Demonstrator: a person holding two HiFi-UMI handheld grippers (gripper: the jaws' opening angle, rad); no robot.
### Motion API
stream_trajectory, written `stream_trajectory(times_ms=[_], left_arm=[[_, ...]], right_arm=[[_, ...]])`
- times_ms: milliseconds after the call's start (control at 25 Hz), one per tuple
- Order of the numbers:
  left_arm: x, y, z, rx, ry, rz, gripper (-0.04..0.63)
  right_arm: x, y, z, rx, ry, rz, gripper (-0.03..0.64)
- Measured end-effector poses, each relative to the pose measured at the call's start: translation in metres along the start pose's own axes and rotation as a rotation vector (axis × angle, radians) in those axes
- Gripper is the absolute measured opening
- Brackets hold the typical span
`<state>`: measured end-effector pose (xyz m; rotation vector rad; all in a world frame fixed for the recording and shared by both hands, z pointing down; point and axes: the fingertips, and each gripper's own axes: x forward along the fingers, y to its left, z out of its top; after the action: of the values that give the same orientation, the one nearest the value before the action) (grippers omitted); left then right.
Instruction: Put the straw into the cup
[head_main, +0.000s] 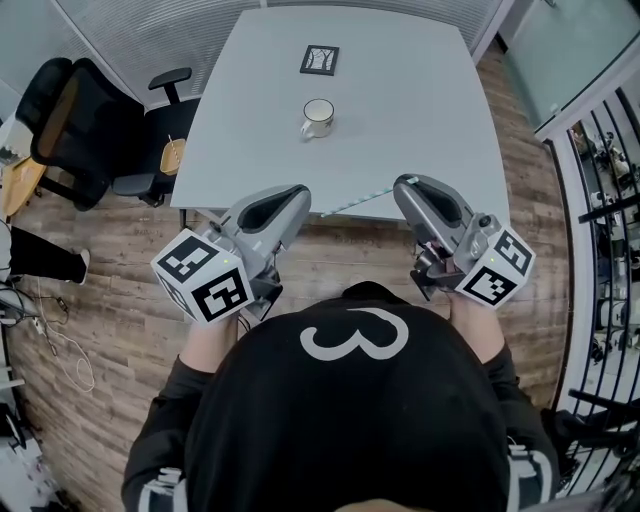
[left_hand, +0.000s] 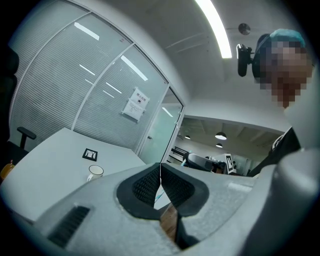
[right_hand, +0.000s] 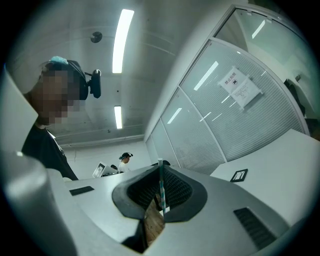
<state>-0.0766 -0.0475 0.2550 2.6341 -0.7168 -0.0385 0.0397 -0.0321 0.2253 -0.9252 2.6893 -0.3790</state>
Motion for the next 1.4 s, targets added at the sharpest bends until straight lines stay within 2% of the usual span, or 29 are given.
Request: stream_trajectory(times_ms=[360, 880, 1400], left_arm=[[0.020, 0.024, 0.004, 0.007, 0.020, 0.021, 0.018], [0.079, 0.091, 0.029, -0.040, 0.024, 0.074, 0.018], [0.118, 0.146, 0.028, -0.091, 0.046, 0.100, 0.018]], right_arm=[[0.020, -0.036, -0.006, 0.041, 0.009, 0.012, 0.031], [0.064, -0.121, 0.005, 0.085, 0.047, 0.045, 0.031], [0.100, -0.186, 0.003, 0.126, 0.083, 0.026, 0.031]])
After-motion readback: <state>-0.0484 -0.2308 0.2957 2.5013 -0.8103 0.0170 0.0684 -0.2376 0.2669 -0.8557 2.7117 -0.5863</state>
